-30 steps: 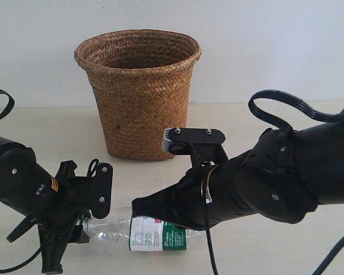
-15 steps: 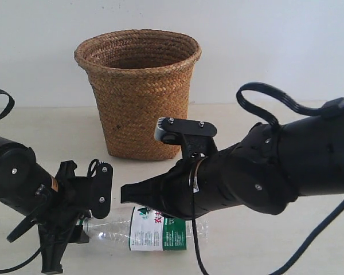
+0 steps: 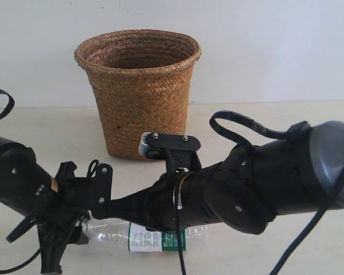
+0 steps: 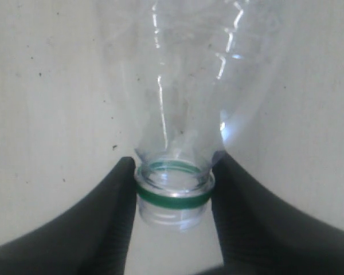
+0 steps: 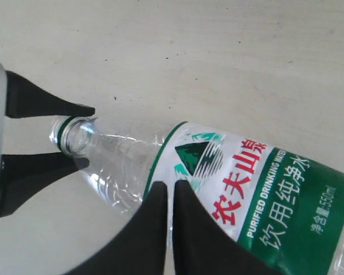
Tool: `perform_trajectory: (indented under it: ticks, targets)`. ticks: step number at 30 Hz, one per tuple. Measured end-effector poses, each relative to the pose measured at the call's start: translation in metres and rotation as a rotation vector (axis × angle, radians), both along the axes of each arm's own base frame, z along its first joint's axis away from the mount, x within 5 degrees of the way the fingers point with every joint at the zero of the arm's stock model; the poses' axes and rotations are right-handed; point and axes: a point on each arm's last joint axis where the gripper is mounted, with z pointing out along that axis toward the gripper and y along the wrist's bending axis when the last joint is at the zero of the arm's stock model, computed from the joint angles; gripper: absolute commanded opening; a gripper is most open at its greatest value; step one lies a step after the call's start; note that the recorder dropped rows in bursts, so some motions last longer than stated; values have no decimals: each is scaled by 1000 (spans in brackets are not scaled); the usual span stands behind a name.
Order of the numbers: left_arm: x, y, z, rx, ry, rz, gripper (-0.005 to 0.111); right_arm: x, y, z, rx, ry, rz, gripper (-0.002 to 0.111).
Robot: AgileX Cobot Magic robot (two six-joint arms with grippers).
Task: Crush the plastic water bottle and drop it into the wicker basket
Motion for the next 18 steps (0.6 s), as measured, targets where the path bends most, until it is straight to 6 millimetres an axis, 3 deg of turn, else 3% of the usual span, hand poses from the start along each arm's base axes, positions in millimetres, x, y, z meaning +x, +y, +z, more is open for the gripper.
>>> perform_trajectory:
  ticks: [18]
  targets:
    - [0,0,0,1,2,0,4,5,-6,-3,-4,31,-46,0]
